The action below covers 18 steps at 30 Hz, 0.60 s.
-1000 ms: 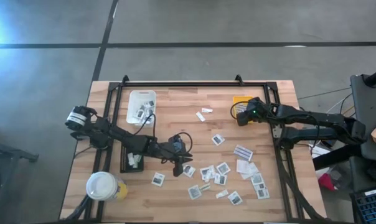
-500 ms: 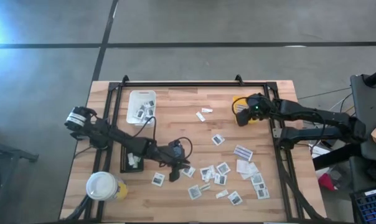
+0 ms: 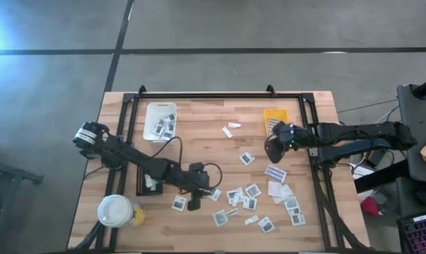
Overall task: Pick & Place First Aid Supplies
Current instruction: Put the gray towelette pack into the white bin
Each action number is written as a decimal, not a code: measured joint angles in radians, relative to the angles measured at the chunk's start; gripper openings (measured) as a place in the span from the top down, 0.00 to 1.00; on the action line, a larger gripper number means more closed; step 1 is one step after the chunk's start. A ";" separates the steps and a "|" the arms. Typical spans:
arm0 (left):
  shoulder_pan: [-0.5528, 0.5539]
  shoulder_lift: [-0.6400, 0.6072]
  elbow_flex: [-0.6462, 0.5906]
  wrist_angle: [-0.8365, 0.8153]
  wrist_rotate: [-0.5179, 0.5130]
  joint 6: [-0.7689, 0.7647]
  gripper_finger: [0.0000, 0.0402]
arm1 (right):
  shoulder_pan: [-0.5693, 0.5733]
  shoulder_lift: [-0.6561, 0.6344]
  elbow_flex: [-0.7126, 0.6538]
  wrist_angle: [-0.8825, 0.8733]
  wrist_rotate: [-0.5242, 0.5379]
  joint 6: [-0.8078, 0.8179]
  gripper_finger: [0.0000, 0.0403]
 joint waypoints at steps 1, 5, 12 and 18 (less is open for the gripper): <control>0.000 0.002 0.032 -0.066 -0.012 0.005 0.79 | 0.019 0.000 0.000 0.001 0.018 0.009 0.80; 0.000 0.013 0.139 -0.266 -0.045 0.009 0.79 | 0.079 0.000 0.000 0.002 0.085 0.041 0.82; 0.000 0.013 0.201 -0.323 -0.080 0.051 0.79 | 0.119 0.000 0.000 0.019 0.092 0.047 0.84; 0.000 0.013 0.213 -0.310 -0.079 0.114 0.70 | 0.119 0.000 -0.001 0.033 0.104 0.040 0.83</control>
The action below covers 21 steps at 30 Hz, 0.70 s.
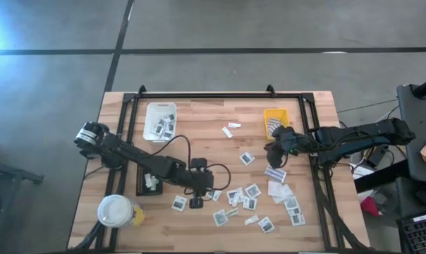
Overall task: Pick & Place First Aid Supplies
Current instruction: Put the gray towelette pack into the white bin
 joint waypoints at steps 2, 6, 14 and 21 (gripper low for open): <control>0.000 0.000 0.002 0.018 0.001 0.006 0.66 | 0.000 0.000 0.000 0.000 0.014 -0.002 0.82; 0.000 0.004 0.002 0.019 0.001 0.013 0.62 | 0.000 0.000 -0.001 0.000 0.015 -0.002 0.82; 0.000 0.104 0.012 0.021 0.002 0.049 0.62 | 0.000 0.000 -0.012 -0.001 0.015 -0.001 0.85; 0.012 0.171 0.100 -0.049 0.002 0.053 0.62 | -0.001 0.000 -0.018 0.000 0.015 0.000 0.85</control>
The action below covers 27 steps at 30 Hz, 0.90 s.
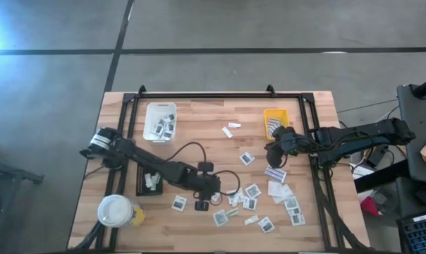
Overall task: Pick & Place First Aid Supplies
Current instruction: Put the gray towelette pack into the white bin
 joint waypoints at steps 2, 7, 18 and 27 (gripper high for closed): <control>0.002 0.019 0.028 -0.032 0.000 0.000 0.62 | 0.000 0.000 -0.001 0.000 0.000 0.000 0.85; 0.011 0.068 0.061 -0.053 0.004 -0.001 0.62 | 0.000 0.000 -0.005 0.002 0.000 0.000 0.84; 0.035 0.128 0.063 -0.108 0.006 -0.035 0.62 | 0.000 0.000 -0.009 0.003 -0.001 0.001 0.86; 0.042 0.129 0.054 -0.107 0.020 -0.037 0.63 | 0.000 0.000 -0.009 0.014 -0.001 0.001 0.84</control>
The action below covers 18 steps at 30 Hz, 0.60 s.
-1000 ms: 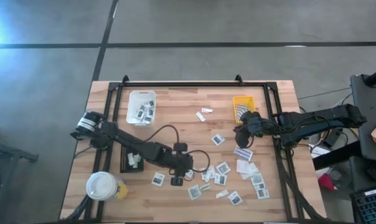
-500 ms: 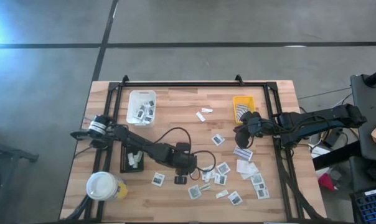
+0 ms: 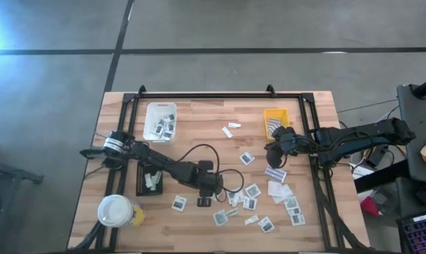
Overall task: Pick & Place First Aid Supplies
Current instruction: Put the gray towelette pack into the white bin
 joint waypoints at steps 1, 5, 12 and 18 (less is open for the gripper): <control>0.000 0.000 -0.002 0.000 0.002 0.000 0.64 | 0.000 0.000 0.000 0.003 0.000 0.000 0.84; 0.002 0.000 -0.010 -0.007 0.009 -0.002 0.66 | 0.000 0.000 0.000 0.007 0.000 0.000 0.85; 0.004 -0.003 -0.048 0.019 0.020 -0.012 0.69 | 0.000 0.000 -0.001 0.008 0.000 0.006 0.87; 0.008 -0.005 -0.069 0.024 0.022 -0.026 0.74 | 0.000 0.000 -0.001 0.008 0.000 0.007 0.85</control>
